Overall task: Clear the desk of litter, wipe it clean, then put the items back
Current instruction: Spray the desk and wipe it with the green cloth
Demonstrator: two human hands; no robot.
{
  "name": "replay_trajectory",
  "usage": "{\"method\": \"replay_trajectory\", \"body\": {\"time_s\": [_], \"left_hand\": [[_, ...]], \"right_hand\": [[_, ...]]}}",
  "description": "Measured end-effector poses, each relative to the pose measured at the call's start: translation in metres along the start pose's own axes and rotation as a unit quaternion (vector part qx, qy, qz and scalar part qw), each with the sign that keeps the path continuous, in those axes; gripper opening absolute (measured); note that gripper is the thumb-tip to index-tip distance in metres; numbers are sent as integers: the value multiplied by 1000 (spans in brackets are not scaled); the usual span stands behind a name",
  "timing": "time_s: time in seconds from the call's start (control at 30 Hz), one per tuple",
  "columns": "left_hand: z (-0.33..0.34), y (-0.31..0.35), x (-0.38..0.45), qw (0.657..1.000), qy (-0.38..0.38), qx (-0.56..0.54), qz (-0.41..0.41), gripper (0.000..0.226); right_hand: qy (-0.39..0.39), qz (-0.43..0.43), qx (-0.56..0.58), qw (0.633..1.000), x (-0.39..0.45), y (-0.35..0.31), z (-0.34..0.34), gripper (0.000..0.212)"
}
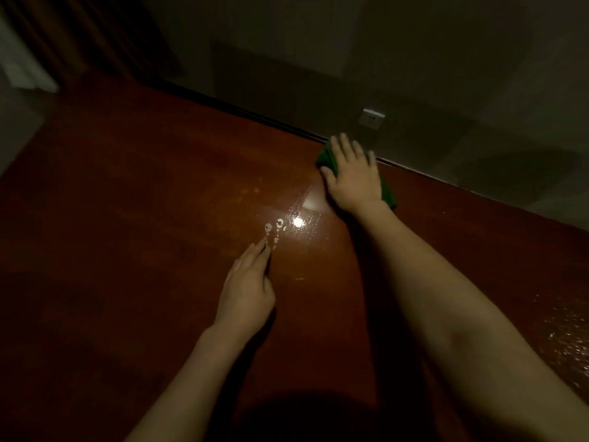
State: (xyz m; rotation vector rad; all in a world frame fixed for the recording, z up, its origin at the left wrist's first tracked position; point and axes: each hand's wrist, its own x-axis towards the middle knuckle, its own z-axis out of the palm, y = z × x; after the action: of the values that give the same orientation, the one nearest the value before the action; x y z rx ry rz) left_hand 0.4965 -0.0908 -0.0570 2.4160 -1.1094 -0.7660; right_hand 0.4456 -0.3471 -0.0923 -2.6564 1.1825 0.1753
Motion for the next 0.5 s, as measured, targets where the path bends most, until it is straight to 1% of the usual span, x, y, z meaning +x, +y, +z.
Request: {"method": "replay_trajectory", "body": {"time_s": [0.1,0.2,0.27,0.33,0.37,0.4,0.43,0.5], "left_hand": [[-1,0,-3,999,22,-31,-21,54],[-6,-5,-7,996,43,-44,-57,50],[-7,-7,-9,997,39,-37,-59,50],[-6,-5,-11,998,25,-16,-52,50],[-4,-4,-12,999,18,-4,-48,50],[-3,-3,-12,999,11,4,-44,50],[-3,-1,-14,999,4,8,-42,50],[-3,-2,-18,999,-8,13,-38,50]], "right_hand": [[-31,-157,-39,986,-28,-28,11,60],[-63,-293,-49,953,-99,-38,29,60],[-78,-357,-56,929,-156,-32,40,60],[-85,-395,-66,913,-197,-12,48,61],[-81,-391,-69,914,-207,1,50,61],[-77,-364,-71,925,-209,14,49,62],[-67,-313,-67,945,-205,25,44,63],[-31,-164,-40,985,-184,42,35,63]]}}
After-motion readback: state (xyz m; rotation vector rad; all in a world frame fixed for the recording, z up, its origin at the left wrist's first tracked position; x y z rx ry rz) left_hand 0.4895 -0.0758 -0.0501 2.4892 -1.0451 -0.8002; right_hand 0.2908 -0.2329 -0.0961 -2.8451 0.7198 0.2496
